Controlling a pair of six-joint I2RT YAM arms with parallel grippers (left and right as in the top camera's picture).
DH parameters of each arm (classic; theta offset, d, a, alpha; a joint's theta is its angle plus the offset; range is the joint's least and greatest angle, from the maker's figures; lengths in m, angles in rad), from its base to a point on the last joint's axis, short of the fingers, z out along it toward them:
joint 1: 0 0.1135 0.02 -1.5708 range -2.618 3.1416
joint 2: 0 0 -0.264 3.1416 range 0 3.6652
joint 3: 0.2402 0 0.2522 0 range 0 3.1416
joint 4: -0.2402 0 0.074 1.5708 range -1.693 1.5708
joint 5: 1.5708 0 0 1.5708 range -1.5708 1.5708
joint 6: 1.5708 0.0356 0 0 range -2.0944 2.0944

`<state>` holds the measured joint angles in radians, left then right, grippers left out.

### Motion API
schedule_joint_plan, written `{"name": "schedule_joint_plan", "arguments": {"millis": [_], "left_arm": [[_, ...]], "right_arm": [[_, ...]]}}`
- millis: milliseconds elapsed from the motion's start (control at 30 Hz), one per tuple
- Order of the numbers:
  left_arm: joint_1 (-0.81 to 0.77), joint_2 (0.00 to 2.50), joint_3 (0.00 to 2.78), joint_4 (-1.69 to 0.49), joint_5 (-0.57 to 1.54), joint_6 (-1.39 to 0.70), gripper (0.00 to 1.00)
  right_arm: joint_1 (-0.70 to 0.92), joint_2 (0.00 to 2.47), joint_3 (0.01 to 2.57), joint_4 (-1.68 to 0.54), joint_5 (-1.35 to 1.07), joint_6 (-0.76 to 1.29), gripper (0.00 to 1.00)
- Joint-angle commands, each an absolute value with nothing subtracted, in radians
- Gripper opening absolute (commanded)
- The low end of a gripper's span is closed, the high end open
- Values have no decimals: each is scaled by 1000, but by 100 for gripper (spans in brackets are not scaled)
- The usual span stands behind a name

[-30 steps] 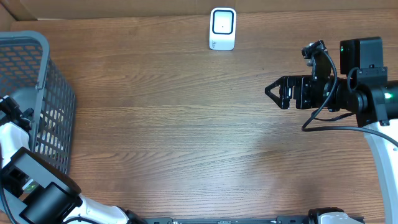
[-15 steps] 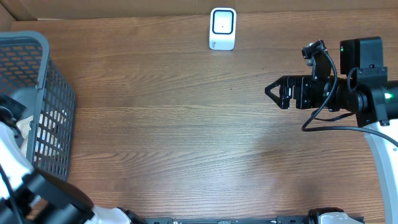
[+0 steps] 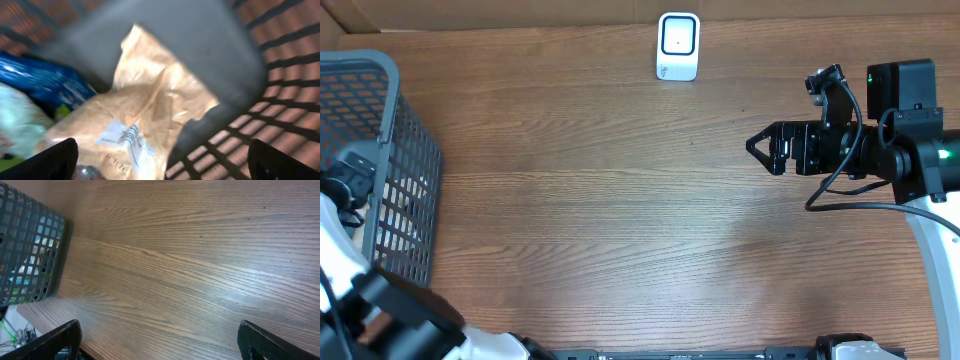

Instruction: Scan the item barcode

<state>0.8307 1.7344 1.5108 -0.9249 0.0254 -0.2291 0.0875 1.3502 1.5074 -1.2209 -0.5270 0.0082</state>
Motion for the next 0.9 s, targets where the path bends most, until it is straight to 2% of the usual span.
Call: {"name": "schedule_joint_plan", "arguments": {"millis": [0,433,467,500,567,600,633,867], "left_arm": [[827,1829,1499,-932,26,-205,100],[827,2101,1499,-937,-29,-207,98],[827,2116,1499,-936,-28,-207,92],[827,2126,1499,-935,-25,-207,79],[827,2137,1499,-935,-24,-211,44],[827,2137,1499,-935,-22,-210,21],[827,2134,1501,-937,-19,-210,4],[827,2102,1597,-1018,61,-210,4]], "right_arm": [[94,1336,1538,-1225,-533,14,100],[94,1336,1538,-1229,-533,15,100],[94,1336,1538,-1229,-533,15,100],[94,1336,1538,-1229,-533,15,100],[94,1336,1538,-1229,-533,15,100],[94,1336,1538,-1229,-533,15,100],[94,1336,1538,-1229,-533,15,100],[94,1336,1538,-1229,-533,15,100]]}}
